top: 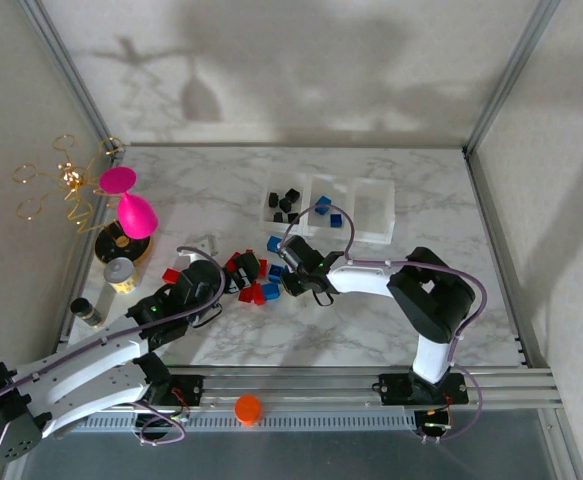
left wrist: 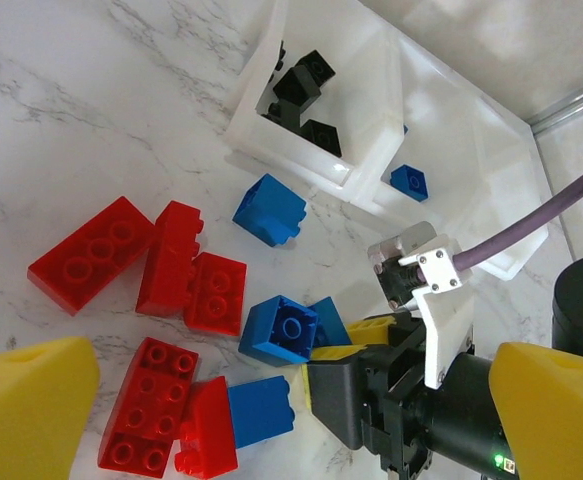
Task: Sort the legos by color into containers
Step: Pick up the lego from the center of the table, then place the lego in the container.
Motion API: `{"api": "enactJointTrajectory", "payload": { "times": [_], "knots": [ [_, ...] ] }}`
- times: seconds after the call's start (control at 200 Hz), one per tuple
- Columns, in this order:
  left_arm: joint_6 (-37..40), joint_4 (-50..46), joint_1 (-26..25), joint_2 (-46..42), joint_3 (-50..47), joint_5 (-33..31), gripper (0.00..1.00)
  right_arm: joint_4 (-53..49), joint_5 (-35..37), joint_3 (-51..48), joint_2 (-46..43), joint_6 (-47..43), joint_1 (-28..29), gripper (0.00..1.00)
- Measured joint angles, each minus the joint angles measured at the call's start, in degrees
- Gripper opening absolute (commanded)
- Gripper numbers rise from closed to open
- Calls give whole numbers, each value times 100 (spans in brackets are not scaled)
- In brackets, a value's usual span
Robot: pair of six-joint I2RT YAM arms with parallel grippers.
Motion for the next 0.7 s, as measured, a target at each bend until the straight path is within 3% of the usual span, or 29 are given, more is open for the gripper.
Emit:
{"api": "enactJointTrajectory", "payload": {
  "times": [0.38,0.701],
  "knots": [
    [31,28,0,107,79,2,100,-149,-238,-22,-442,76,-136,20],
    [201,223,0,595,326,26,100,-553,-170,188,-1147,122,-1147,21]
  ]
}}
